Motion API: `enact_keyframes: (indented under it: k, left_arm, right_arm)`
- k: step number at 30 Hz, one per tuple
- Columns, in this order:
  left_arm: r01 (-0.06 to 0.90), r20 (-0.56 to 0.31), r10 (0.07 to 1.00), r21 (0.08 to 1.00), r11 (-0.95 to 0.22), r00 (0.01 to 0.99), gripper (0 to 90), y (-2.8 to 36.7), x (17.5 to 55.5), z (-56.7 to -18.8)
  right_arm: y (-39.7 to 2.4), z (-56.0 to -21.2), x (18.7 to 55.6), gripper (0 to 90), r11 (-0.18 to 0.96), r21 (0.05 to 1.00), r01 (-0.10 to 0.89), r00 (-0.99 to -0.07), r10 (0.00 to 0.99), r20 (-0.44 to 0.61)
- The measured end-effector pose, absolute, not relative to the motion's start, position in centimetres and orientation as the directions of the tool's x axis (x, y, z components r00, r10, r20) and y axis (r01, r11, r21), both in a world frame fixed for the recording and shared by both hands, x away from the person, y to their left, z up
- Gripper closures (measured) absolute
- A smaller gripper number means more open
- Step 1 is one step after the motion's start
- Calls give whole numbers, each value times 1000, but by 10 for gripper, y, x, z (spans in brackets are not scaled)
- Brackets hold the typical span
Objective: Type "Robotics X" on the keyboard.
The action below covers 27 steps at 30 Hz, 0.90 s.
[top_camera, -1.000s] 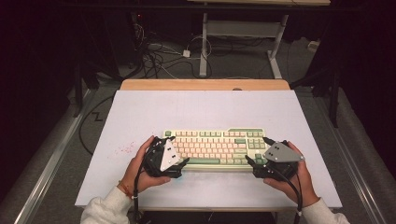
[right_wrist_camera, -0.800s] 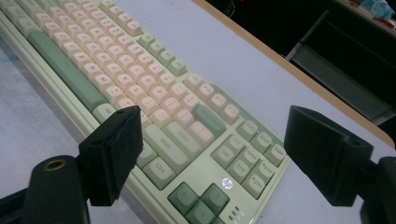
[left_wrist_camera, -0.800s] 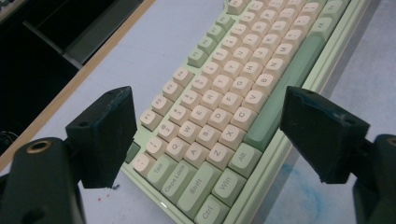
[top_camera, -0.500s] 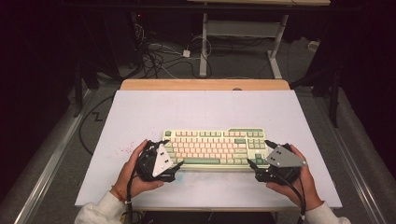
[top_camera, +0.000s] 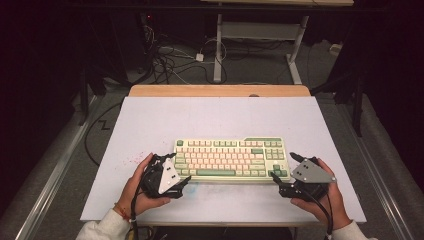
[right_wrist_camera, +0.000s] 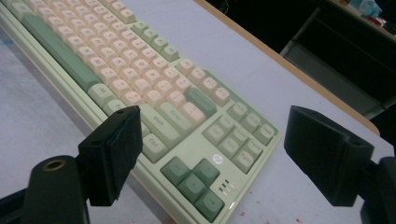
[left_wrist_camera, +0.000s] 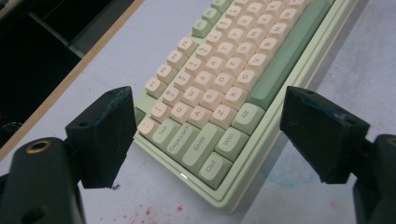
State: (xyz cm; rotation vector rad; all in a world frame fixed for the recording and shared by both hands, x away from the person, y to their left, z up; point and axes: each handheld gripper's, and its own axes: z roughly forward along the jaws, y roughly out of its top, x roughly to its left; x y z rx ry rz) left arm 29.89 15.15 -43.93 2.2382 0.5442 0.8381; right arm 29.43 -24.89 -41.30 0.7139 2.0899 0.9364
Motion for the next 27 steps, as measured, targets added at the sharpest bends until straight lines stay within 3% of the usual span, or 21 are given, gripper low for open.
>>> enact_keyframes:
  k: [27]
  left_arm:
    - [249,360,644,710,-659,675,160,192,294,-461]
  right_arm:
    - [-287,-432,288,195,546,798,256,-528,770,-358]
